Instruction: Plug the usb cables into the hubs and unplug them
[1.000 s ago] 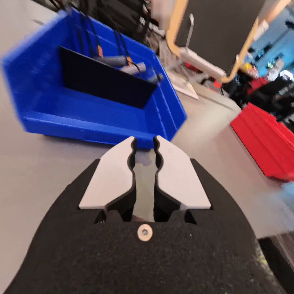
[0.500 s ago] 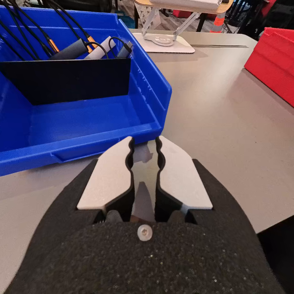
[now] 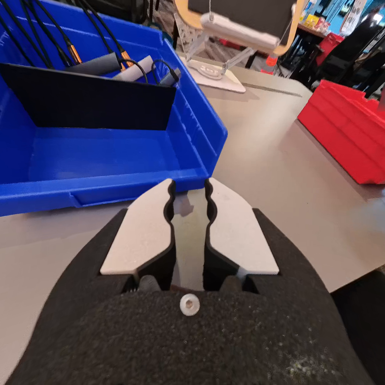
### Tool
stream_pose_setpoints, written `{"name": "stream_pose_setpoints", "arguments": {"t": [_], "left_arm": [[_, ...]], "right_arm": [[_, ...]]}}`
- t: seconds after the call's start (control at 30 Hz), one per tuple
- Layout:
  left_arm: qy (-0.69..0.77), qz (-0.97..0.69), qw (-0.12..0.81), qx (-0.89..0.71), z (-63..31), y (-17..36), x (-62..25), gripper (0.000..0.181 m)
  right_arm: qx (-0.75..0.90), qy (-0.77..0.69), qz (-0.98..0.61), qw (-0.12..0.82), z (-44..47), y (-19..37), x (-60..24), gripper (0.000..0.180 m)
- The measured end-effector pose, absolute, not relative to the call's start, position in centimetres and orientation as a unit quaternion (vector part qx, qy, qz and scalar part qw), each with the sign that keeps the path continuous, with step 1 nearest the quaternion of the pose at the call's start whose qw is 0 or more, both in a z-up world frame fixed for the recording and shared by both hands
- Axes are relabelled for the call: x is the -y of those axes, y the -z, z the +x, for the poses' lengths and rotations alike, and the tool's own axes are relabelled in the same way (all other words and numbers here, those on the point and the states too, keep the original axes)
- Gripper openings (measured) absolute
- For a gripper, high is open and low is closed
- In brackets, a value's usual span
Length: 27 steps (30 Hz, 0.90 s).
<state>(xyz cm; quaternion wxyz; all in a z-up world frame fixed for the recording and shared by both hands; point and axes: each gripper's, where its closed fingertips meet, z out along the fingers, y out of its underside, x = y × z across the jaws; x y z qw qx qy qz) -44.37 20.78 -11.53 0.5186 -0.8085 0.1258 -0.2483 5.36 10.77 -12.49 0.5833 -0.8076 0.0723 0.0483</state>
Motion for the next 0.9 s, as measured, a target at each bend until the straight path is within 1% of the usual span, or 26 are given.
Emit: {"name": "stream_pose_setpoints", "arguments": {"t": [0.07,0.17,0.27,0.33,0.4,0.43,0.5,0.6,0.7,0.77,0.83,0.9], "left_arm": [[0.254,-0.795,0.535,-0.132,-44.4,9.6,-21.7,0.027],[0.221,-0.796,0.539,-0.161,-45.1,6.4,-25.4,0.027],[0.167,-0.823,0.479,-0.255,-44.6,5.2,-30.6,0.033],[0.082,-0.829,0.445,-0.329,-44.9,5.9,-35.0,0.038],[-0.024,-0.824,0.395,-0.406,-45.8,7.4,-39.1,0.038],[-0.063,-0.815,0.371,-0.44,-46.1,8.1,-40.8,0.04],[-0.112,-0.797,0.325,-0.497,-46.2,9.7,-43.4,0.038],[-0.147,-0.781,0.241,-0.558,-46.6,12.9,-45.2,0.041],[-0.157,-0.773,0.217,-0.575,-46.5,14.7,-46.7,0.04],[-0.17,-0.768,0.211,-0.581,-46.7,15.7,-47.4,0.036],[-0.2,-0.753,0.218,-0.587,-47.1,16.2,-47.9,0.032],[-0.24,-0.733,0.24,-0.589,-47.5,15.6,-48.2,0.028]], "right_arm": [[-0.065,-0.045,-0.807,0.585,5.1,12.4,-10.7,0.037],[-0.05,-0.042,-0.81,0.583,4.5,12.6,-10.8,0.037],[-0.044,-0.048,-0.812,0.58,4.2,12.7,-11.0,0.037],[-0.045,-0.053,-0.813,0.578,4.1,12.8,-11.0,0.037],[-0.047,-0.058,-0.813,0.577,4.0,12.9,-11.0,0.037],[-0.048,-0.06,-0.814,0.576,4.0,12.9,-11.0,0.037],[-0.049,-0.061,-0.815,0.575,4.0,12.9,-10.9,0.037],[-0.05,-0.061,-0.814,0.575,4.0,12.9,-10.7,0.037],[-0.045,-0.058,-0.816,0.573,3.9,13.0,-10.6,0.037],[-0.04,-0.052,-0.818,0.571,3.8,13.2,-10.7,0.037],[-0.035,-0.045,-0.819,0.57,3.8,13.2,-10.7,0.037],[-0.034,-0.043,-0.818,0.572,3.7,13.0,-10.8,0.037]]}}
